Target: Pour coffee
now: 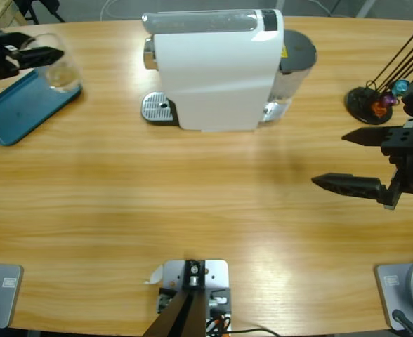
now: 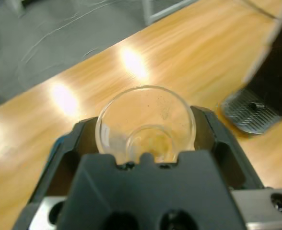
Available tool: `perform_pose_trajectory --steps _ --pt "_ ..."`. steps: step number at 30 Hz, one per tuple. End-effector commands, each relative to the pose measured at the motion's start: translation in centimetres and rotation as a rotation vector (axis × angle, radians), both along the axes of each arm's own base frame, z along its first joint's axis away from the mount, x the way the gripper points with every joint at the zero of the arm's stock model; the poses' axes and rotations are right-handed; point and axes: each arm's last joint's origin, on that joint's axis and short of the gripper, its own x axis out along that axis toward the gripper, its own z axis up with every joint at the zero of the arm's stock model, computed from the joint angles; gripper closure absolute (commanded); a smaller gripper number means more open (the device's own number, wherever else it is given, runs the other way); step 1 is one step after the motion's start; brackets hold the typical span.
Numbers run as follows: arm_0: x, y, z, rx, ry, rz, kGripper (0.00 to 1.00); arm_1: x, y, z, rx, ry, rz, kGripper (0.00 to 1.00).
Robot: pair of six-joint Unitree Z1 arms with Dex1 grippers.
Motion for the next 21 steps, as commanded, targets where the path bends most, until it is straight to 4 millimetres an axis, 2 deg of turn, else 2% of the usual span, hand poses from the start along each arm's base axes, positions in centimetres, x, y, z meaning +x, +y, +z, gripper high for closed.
perform_pose_trajectory --steps 1,10,21 --pt "-1.6 2.1 -0.7 0.063 0.011 0.309 1.000 0.0 -0.1 -0.8 -0.014 0.018 0.007 0.000" --pt "0.0 3.2 -3.3 0.115 0.094 0.412 1.000 -0.3 -0.3 -0.7 -0.005 0.010 0.007 0.000" --pt "2.8 4.3 -6.8 0.130 0.091 0.490 1.000 0.1 0.0 -0.8 -0.013 0.025 0.008 0.000"
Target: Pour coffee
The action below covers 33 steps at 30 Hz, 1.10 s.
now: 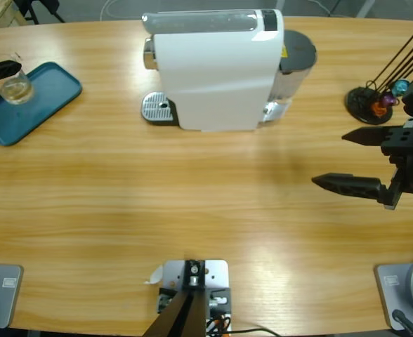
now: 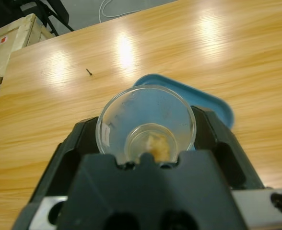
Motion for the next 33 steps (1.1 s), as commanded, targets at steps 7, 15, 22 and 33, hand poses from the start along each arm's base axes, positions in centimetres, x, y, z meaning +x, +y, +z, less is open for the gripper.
perform_pose_trajectory --steps 7,15,22,33 --pt "1.8 0.3 -5.1 0.010 0.032 0.036 1.000 0.1 0.0 -0.8 -0.014 0.027 0.003 0.000" --pt "0.5 0.1 -5.4 0.000 0.000 0.024 1.000 0.1 0.0 -0.8 -0.015 0.029 0.003 0.000" --pt "-1.2 0.1 -5.9 -0.009 0.008 0.019 1.000 0.0 -0.1 -0.8 -0.013 0.026 0.003 0.000" --pt "-1.8 0.0 -6.3 -0.021 0.022 0.016 0.006 0.0 -0.1 -0.8 -0.011 0.024 0.003 0.000"
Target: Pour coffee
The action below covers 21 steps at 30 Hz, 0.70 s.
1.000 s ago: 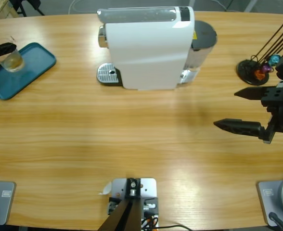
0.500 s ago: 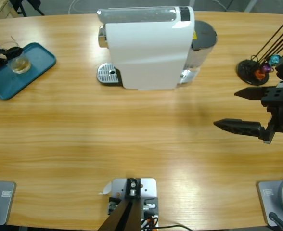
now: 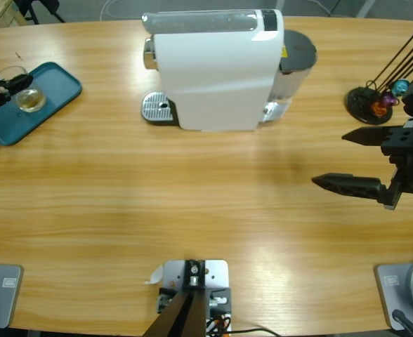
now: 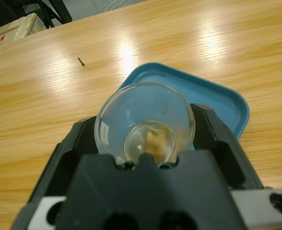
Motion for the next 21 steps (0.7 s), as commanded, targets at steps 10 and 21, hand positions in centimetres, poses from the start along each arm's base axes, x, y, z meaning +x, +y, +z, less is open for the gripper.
perform_pose_trajectory --steps 10,21 --pt "-2.2 0.0 1.1 -0.022 -0.061 0.000 0.000 -0.2 -0.2 -0.7 -0.003 0.017 0.003 0.000" --pt "-8.3 0.1 8.7 -0.100 -0.269 -0.122 0.004 -0.9 -0.9 -0.4 0.015 -0.016 -0.007 0.000"
